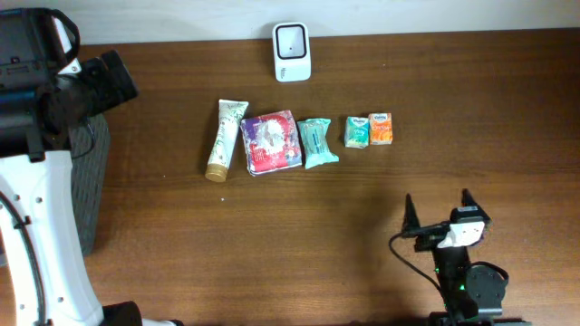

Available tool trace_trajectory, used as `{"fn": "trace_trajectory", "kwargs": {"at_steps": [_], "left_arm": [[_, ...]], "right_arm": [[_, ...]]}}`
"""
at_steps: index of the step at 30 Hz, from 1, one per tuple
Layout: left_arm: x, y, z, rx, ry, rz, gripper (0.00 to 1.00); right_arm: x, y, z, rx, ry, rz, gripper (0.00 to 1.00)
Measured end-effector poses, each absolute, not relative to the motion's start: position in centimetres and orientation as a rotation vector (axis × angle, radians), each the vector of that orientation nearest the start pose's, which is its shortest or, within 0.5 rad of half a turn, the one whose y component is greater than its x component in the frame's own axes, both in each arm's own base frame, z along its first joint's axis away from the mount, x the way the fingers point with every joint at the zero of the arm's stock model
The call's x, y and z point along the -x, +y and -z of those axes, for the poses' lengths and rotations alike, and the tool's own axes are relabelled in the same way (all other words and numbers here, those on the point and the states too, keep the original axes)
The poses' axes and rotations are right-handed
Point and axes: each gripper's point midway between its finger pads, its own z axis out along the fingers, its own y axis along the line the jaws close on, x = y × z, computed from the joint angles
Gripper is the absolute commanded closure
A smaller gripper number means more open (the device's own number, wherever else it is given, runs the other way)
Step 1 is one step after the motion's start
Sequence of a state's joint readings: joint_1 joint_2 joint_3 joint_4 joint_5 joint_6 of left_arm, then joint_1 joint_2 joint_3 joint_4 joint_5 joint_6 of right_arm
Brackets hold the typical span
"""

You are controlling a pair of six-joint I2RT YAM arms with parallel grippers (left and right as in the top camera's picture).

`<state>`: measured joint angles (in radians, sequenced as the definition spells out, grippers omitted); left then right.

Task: Scan the item barcode
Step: 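Move the right gripper forward toward the orange tissue pack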

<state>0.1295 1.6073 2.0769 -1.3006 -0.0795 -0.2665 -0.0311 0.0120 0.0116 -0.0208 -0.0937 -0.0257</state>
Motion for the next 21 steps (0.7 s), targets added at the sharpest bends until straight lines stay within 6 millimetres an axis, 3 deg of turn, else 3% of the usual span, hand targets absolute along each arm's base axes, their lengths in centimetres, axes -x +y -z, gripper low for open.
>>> {"fn": "trace_trajectory", "kwargs": {"at_steps": [2, 4, 7, 10, 14, 16, 18, 21], "left_arm": [[-38.1, 6.3, -36.0, 0.508, 2.344, -0.032, 0.01], [-38.1, 6.3, -36.0, 0.508, 2.344, -0.032, 0.01], [-38.1, 6.4, -36.0, 0.509, 2.344, -0.032, 0.01], [-38.1, 6.3, -36.0, 0.508, 2.345, -0.032, 0.01], [-38.1, 6.3, -36.0, 0.508, 2.345, -0.032, 0.01], [-38.1, 6.3, -36.0, 0.508, 2.345, -0.031, 0.01], [-38.1, 6.3, -36.1, 0.508, 2.344, -0.032, 0.01], [-38.1, 6.3, -36.0, 0.508, 2.346, -0.031, 0.01]], "right_arm": [[-24.1, 4.1, -18.3, 0.195, 1.536, -0.206, 0.01], [-23.4, 6.2, -19.6, 0.293, 1.473, -0.303, 0.01], [-21.5, 8.3, -24.1, 0.414, 1.263, -0.381, 0.01], [-18.9, 8.8, -29.2, 0.456, 1.021, -0.362, 0.01], [-18.0, 7.2, -32.8, 0.365, 0.926, -0.298, 0.01], [-17.0, 6.4, -36.5, 0.333, 0.867, -0.248, 0.01], [-17.5, 6.1, -38.6, 0.318, 0.882, -0.235, 0.01], [-21.6, 6.2, -39.7, 0.307, 1.064, -0.267, 0.01]]}}
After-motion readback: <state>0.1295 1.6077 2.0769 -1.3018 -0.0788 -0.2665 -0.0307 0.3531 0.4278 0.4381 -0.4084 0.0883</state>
